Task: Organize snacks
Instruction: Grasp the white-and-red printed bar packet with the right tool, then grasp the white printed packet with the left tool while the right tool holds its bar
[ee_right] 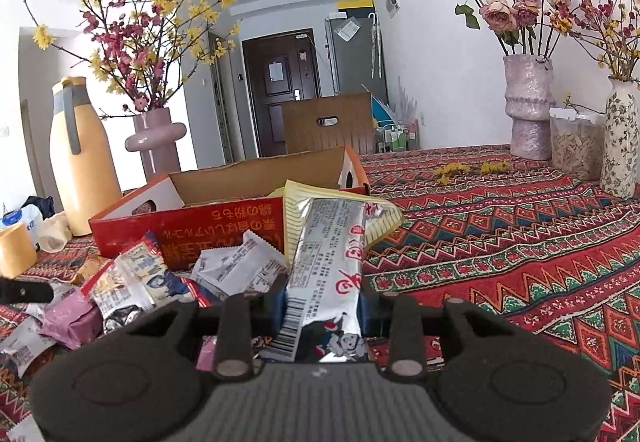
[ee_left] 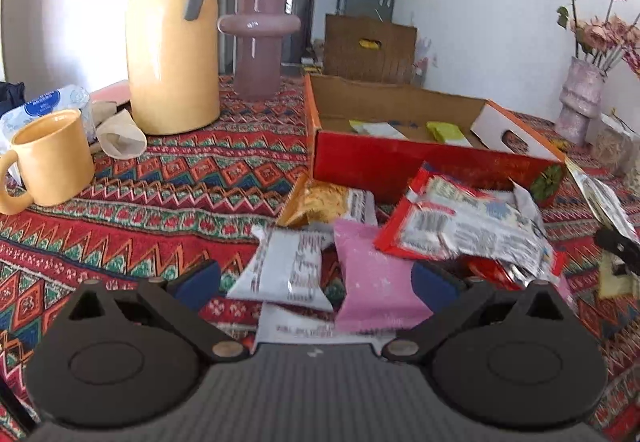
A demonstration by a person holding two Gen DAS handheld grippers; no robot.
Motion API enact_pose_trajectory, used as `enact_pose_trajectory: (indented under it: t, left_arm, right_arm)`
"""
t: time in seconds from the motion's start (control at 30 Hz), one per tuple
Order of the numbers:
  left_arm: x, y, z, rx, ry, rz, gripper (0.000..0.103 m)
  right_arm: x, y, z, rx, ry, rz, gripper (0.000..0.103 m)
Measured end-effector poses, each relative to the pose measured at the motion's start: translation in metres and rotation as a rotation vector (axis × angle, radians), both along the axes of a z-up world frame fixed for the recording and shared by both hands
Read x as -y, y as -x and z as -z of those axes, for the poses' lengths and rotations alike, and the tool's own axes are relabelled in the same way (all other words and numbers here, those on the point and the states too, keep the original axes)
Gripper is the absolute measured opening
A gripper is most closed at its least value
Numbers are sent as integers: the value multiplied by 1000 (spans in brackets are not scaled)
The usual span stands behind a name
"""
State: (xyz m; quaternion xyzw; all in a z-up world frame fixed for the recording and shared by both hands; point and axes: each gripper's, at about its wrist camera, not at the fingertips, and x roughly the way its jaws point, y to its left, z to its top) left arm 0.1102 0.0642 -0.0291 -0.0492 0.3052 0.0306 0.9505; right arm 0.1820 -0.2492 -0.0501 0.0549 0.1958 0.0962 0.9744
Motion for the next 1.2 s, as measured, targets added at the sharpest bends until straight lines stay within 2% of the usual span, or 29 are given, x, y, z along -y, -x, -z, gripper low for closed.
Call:
enact_pose_trajectory:
  t: [0.33, 0.43, 0.5, 0.9, 1.07, 1.2]
  left_arm:
    - [16, 4, 11, -136, -43, 20, 102]
    - [17, 0, 18, -171, -45, 19, 97]
    - [17, -2, 21, -193, -43, 17, 90]
    - [23, 15, 17, -151, -86, 19, 57]
    - [21, 26, 12, -126, -85, 13, 51]
    - [19, 36, 6, -98, -97, 3, 51]
  right_arm:
    - [3, 7, 0, 33, -21, -13, 32]
    - [4, 8, 0, 40, -27, -16, 32]
    - [4, 9, 0, 44, -32, -20, 32]
    - [7, 11, 0, 58, -51, -38, 32]
    - [6, 12, 0, 64, -50, -38, 32]
    - [6, 13, 0, 69, -48, -37, 32]
